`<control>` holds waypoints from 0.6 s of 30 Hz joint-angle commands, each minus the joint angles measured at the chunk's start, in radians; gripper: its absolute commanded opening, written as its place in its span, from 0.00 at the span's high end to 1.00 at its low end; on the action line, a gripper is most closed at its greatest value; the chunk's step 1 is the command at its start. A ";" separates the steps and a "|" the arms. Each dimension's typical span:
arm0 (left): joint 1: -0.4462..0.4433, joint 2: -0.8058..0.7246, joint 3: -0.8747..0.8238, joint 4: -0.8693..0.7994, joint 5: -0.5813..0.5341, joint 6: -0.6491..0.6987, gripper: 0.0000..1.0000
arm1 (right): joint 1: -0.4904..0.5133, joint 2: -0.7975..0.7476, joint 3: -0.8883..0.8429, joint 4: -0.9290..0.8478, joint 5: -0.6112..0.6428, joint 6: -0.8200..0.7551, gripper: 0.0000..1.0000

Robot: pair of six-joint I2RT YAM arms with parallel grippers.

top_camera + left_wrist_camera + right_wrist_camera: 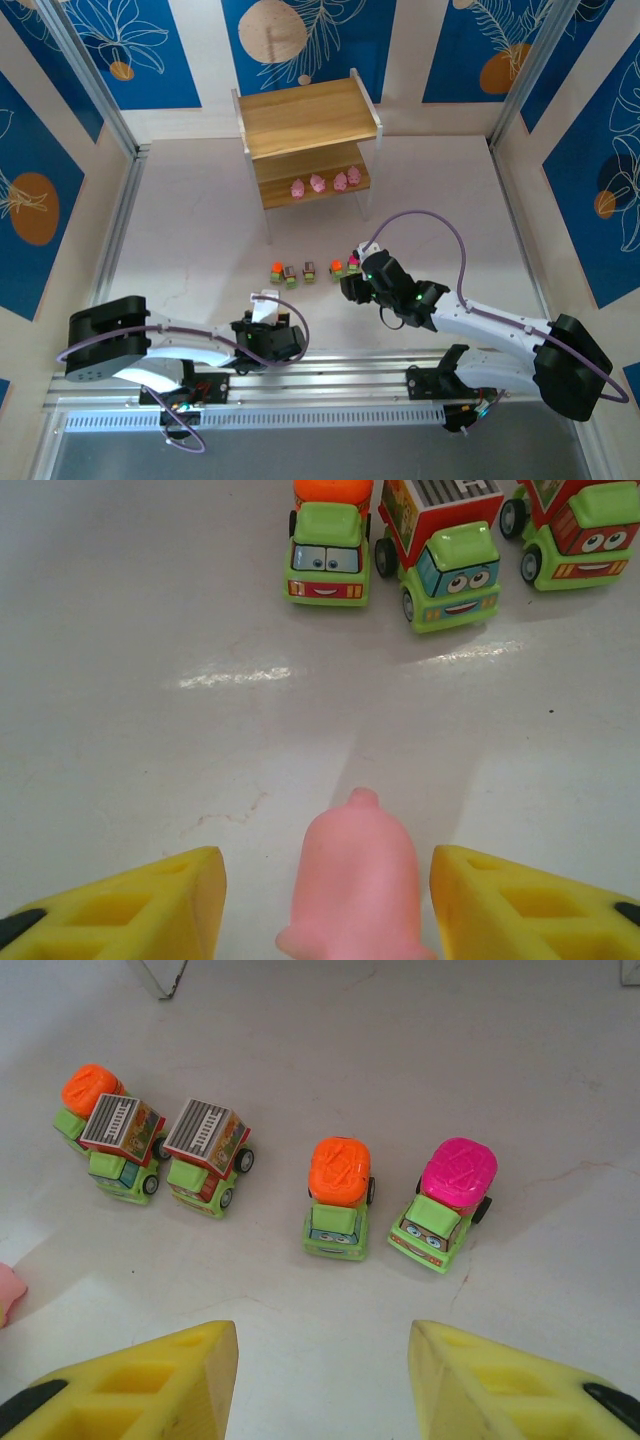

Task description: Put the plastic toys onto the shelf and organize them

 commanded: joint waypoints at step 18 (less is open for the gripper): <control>-0.006 0.074 -0.018 0.090 0.006 -0.023 0.57 | 0.005 0.008 0.038 0.001 0.020 -0.011 0.51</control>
